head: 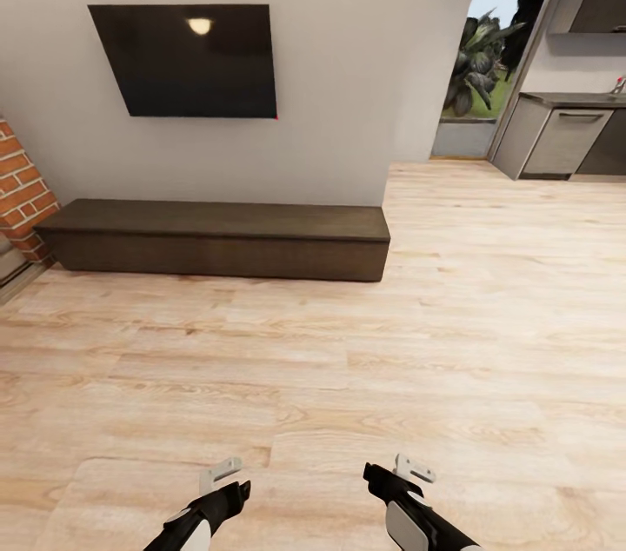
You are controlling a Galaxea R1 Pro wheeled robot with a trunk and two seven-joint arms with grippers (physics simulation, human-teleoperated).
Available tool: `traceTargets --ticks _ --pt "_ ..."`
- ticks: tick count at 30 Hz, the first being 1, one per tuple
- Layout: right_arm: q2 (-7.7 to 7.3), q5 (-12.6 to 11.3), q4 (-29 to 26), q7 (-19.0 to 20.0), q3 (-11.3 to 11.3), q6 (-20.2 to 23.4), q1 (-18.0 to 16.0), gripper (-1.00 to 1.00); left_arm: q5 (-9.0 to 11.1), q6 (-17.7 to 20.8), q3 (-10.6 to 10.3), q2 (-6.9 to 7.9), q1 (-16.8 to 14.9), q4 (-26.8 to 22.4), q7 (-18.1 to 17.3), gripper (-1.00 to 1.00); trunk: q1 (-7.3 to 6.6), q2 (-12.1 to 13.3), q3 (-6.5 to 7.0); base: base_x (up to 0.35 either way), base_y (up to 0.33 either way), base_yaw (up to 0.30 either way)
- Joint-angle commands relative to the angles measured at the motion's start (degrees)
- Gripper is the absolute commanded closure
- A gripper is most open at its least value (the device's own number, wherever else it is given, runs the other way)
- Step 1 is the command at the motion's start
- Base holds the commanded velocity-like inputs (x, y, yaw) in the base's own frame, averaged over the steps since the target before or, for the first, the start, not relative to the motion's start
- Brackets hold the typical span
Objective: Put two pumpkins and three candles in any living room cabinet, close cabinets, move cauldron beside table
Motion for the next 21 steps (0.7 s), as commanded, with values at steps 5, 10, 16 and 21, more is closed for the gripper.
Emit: traceTargets --ticks 5,10,16,21 --pt "-0.08 -0.9 0.5 -0.4 0.5 -0.6 0.0 -1.00 0.4 1.3 -0.4 0.12 0.0 -0.1 1.4 -1.00 -1.10 2.0 0.85 0.000 0.000 0.000" --pt "-1.21 -1.4 3.4 -0.6 0.2 -2.0 0.0 -1.00 0.3 1.6 -0.4 0.95 -0.1 -0.1 9.6 -1.00 -2.20 4.0 1.75 0.000 0.000 0.000" --pt "-1.78 -1.6 5.8 -0.9 0.1 -3.2 0.0 -1.00 0.2 1.6 -0.4 1.24 -0.1 -0.1 18.0 -1.00 -3.52 6.4 2.83 0.000 0.000 0.000" --pt "-1.82 -1.4 9.9 -0.6 0.1 -5.5 0.0 -1.00 -0.2 1.6 -0.5 1.21 -0.1 -0.1 18.7 -1.00 -4.62 8.4 3.73 0.000 0.000 0.000"
